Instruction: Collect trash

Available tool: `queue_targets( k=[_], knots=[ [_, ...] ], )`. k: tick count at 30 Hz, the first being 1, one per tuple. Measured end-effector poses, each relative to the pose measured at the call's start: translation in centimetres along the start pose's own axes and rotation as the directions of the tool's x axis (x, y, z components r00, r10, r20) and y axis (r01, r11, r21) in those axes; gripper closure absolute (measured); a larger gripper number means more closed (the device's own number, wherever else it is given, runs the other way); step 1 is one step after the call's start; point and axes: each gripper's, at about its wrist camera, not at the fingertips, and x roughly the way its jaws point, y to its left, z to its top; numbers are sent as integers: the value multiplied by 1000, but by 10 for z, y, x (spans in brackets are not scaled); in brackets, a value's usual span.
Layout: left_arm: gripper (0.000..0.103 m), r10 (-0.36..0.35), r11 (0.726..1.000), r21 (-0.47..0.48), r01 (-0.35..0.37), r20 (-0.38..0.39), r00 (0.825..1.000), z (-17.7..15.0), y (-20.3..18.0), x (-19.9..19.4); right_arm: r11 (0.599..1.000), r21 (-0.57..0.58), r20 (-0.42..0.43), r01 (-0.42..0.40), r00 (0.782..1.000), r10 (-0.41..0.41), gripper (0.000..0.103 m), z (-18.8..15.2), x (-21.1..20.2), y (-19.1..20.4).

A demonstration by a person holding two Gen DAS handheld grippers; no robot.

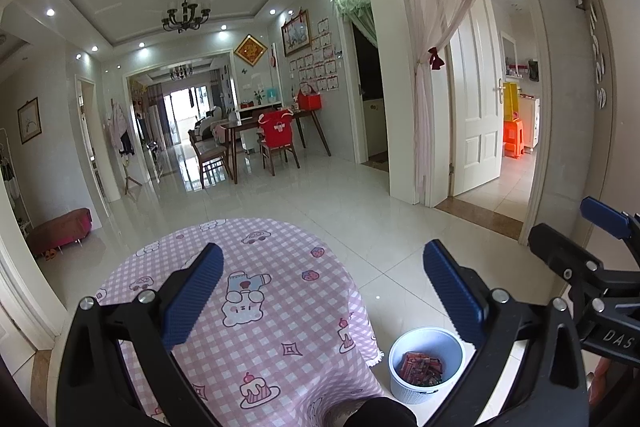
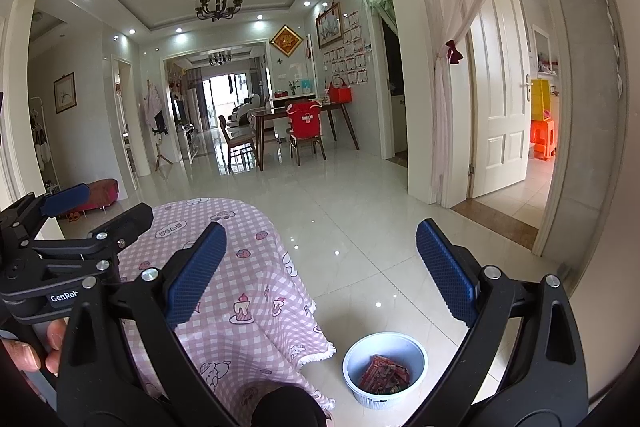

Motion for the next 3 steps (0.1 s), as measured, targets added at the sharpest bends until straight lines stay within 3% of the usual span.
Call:
queue_targets(
  k=[3],
  knots=[
    [5, -4, 1000, -13, 4, -23, 1000, -4, 9, 11, 1000, -8, -29, 5, 1000, -5, 9, -7, 9, 7]
  ],
)
